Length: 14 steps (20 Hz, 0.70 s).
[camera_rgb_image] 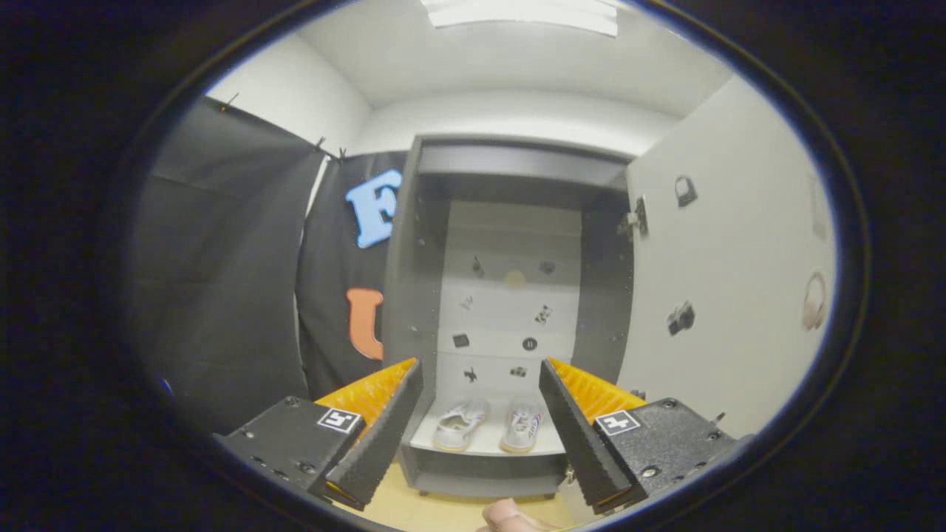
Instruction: Open the shoe cabinet door, grab the shoes and put them into the shoe cabinet, then close the shoe cabinet door.
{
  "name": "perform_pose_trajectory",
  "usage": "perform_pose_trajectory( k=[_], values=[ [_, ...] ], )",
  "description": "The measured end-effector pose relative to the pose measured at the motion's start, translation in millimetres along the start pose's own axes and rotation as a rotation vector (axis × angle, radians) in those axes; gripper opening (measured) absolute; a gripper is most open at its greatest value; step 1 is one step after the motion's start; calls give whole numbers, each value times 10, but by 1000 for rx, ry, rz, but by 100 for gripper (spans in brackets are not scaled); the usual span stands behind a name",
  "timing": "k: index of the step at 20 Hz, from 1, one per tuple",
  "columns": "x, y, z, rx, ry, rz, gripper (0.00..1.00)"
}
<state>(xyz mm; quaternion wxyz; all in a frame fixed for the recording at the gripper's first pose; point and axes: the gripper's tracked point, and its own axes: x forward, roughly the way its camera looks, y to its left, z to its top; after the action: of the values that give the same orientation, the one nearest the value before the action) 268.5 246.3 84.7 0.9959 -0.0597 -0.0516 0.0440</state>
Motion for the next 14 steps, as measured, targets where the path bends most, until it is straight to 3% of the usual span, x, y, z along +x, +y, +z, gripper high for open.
perform_pose_trajectory(
  k=[5,14],
  values=[
    [-771,119,664,-27,-53,-12,100],
    [-1965,-575,912,-52,29,26,100]
  ],
)
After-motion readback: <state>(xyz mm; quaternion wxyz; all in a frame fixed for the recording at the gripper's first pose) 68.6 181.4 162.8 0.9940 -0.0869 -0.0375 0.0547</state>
